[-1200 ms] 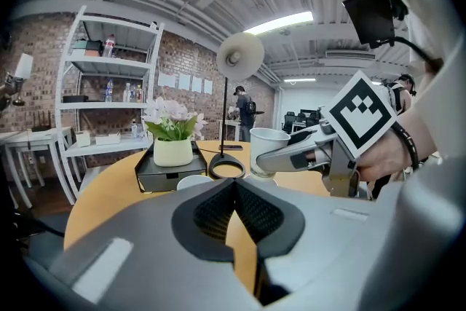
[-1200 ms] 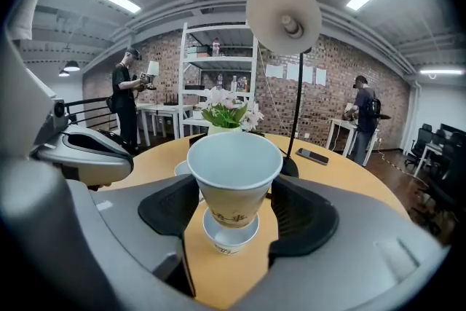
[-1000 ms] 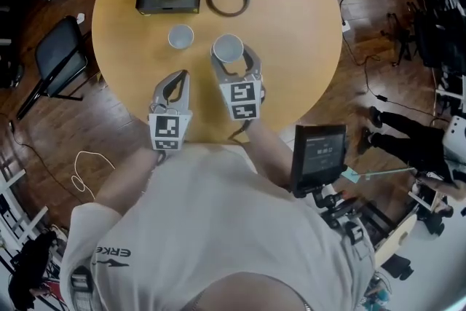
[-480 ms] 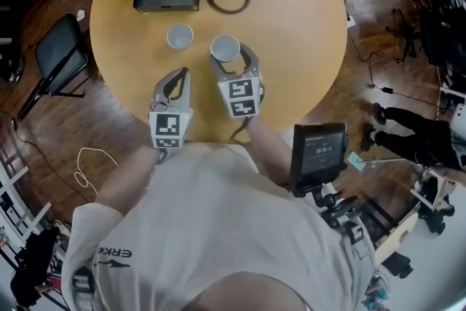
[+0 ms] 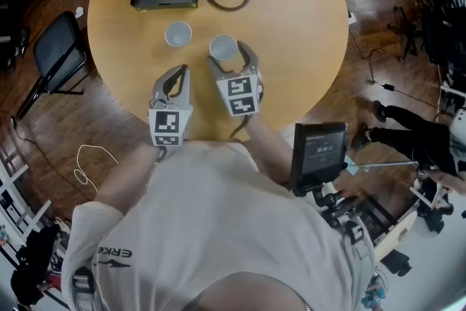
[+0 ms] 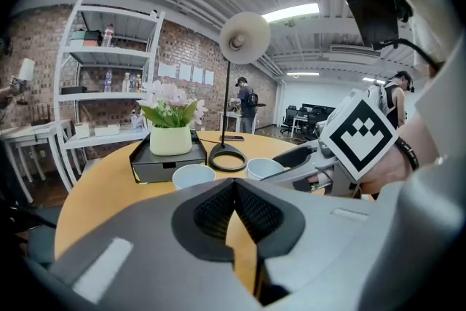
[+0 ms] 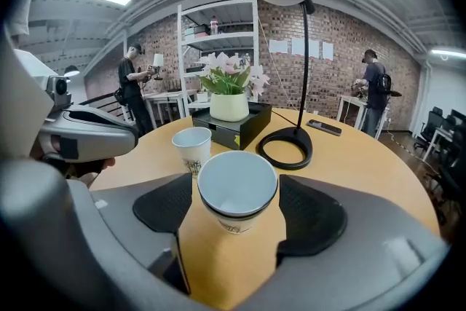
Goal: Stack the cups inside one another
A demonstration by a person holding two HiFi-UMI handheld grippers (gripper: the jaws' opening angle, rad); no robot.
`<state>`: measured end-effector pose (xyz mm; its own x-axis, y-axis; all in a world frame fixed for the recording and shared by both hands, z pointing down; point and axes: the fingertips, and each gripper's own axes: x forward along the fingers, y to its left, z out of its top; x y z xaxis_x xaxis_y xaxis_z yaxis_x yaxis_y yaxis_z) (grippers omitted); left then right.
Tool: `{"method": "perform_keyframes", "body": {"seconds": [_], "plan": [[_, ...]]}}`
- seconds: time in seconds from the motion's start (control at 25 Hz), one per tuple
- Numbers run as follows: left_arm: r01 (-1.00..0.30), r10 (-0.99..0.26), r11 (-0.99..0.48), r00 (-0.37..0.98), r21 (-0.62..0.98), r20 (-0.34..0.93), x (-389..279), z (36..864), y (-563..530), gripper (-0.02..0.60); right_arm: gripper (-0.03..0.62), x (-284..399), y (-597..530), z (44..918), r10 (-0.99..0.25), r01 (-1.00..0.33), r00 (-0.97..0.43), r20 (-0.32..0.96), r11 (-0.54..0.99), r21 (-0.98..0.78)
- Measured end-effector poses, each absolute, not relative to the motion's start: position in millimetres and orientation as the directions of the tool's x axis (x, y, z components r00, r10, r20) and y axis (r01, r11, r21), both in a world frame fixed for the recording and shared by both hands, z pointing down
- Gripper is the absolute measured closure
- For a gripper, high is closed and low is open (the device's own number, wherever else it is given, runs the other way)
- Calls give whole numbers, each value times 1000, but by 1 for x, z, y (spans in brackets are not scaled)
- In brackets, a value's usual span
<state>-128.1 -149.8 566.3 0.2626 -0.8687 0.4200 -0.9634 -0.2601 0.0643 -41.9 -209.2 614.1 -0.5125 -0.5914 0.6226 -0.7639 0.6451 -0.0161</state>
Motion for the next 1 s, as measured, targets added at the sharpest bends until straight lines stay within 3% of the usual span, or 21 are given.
{"method": "perform_keyframes", "body": {"seconds": [0.6,1.0], "plan": [[-957,-875,-283,285,63,391,-121,558,-156,580,206,-34,-210,587,-638,-775,-510,577,631,12],[-957,-898,-287,284,40,336,-115,533,-150,580,344,-28,-199,527,-728,-798,-533,432,602,30]]}}
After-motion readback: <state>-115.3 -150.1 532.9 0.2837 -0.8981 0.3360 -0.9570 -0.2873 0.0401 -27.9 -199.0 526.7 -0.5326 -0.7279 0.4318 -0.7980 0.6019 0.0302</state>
